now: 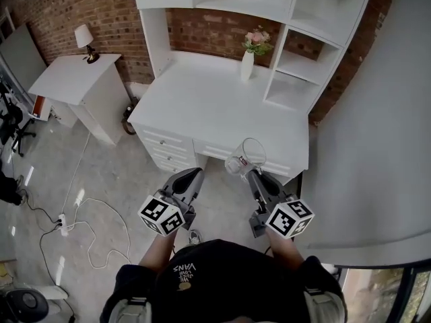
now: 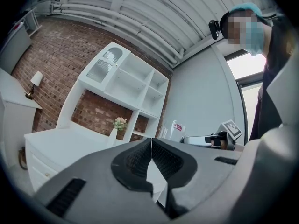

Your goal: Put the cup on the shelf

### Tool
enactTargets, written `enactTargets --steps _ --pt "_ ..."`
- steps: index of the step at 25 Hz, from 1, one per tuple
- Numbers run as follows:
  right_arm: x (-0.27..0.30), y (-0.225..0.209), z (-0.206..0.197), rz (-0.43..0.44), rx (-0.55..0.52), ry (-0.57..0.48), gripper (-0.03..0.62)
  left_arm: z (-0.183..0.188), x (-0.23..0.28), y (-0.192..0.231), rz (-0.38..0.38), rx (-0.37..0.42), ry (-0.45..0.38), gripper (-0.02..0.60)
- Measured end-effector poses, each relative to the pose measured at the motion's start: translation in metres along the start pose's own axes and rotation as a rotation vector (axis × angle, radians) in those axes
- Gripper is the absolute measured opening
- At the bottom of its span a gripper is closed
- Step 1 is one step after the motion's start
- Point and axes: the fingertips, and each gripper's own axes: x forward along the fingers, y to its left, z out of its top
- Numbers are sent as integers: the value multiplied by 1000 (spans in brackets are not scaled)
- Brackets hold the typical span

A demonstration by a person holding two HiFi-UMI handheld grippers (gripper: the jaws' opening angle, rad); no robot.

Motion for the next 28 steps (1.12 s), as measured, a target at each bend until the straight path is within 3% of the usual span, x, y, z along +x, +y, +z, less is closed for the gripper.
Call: enactTargets --steps 11,17,22,28 --pt "79 5 6 -49 30 -68 31 26 13 78 -77 23 49 8" --pt "95 -2 5 -91 46 -100 31 22 20 109 -102 6 77 8" --pt "104 -27 19 -103 38 -102 30 12 49 115 -116 -14 89 8" --pt "131 -69 51 -69 8 -83 30 17 96 128 -75 -18 66 8"
